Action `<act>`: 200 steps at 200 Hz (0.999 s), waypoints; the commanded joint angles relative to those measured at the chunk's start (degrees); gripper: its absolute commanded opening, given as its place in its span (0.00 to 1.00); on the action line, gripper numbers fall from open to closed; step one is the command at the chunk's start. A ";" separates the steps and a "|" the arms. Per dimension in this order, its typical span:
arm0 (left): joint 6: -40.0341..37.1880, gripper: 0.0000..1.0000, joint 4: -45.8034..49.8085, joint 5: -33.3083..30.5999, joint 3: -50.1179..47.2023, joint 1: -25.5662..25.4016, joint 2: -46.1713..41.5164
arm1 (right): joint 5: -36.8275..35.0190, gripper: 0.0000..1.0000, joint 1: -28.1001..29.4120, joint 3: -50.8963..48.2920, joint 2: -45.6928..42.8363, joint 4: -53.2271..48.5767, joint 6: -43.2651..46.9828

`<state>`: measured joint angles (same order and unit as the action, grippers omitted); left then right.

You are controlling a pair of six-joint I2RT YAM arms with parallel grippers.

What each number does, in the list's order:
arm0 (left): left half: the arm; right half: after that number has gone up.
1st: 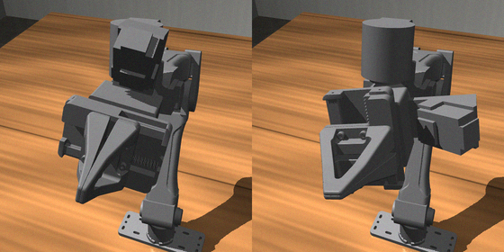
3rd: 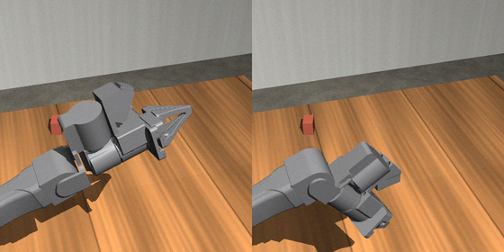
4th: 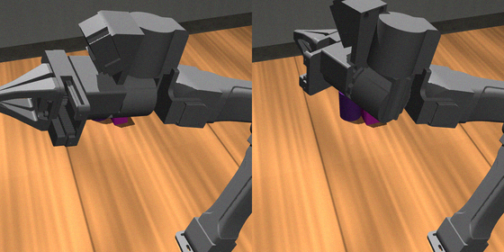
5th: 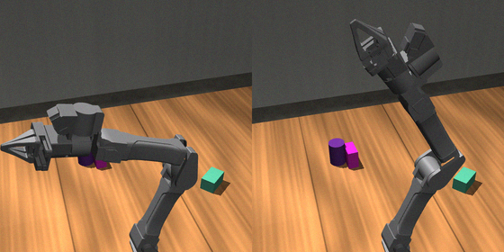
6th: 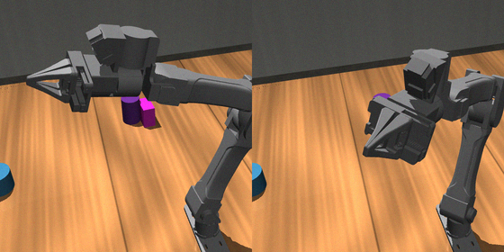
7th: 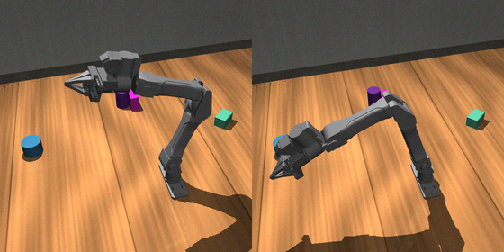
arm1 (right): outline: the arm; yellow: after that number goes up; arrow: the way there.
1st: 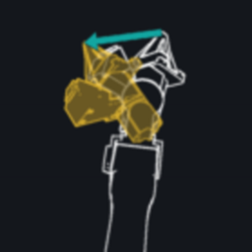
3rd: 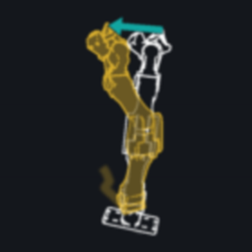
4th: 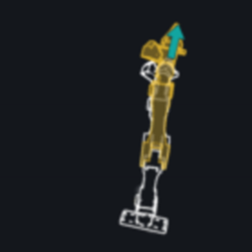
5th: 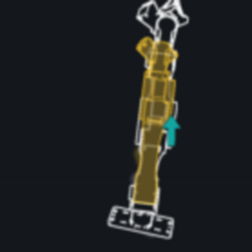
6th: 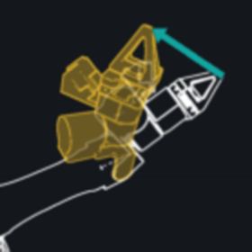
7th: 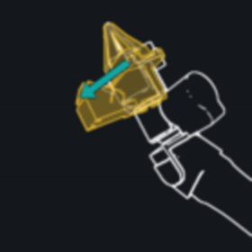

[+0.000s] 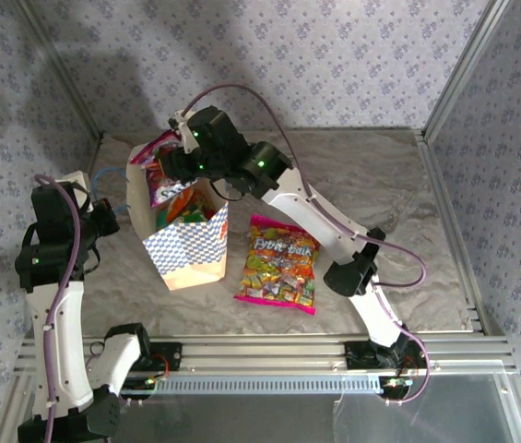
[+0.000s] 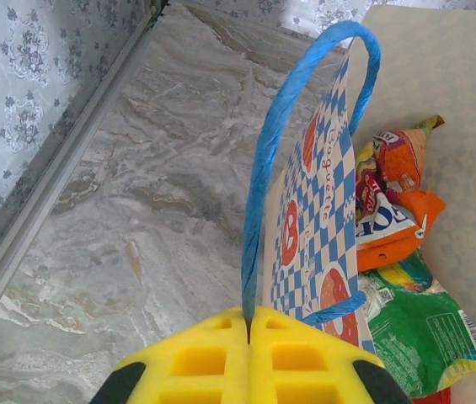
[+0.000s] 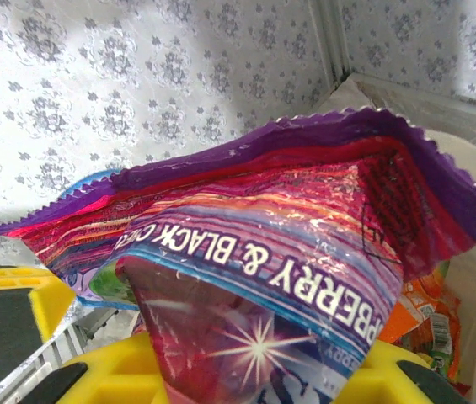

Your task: Place the snacks into the paper bag

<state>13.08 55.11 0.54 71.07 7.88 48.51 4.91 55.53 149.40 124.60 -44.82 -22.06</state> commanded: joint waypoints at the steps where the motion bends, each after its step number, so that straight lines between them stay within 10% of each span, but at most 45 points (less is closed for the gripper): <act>1: -0.86 0.05 0.16 0.48 0.89 0.36 -0.46 | 1.81 0.26 -0.19 2.47 1.04 1.58 -0.97; 200: -0.87 0.05 -0.05 0.85 -0.05 0.48 -0.73 | 4.21 0.39 -1.76 3.53 6.67 -0.05 -3.89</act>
<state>13.04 55.11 0.62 71.07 7.94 48.36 8.43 54.52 150.50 130.04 -44.97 -24.91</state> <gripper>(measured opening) 0.050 0.372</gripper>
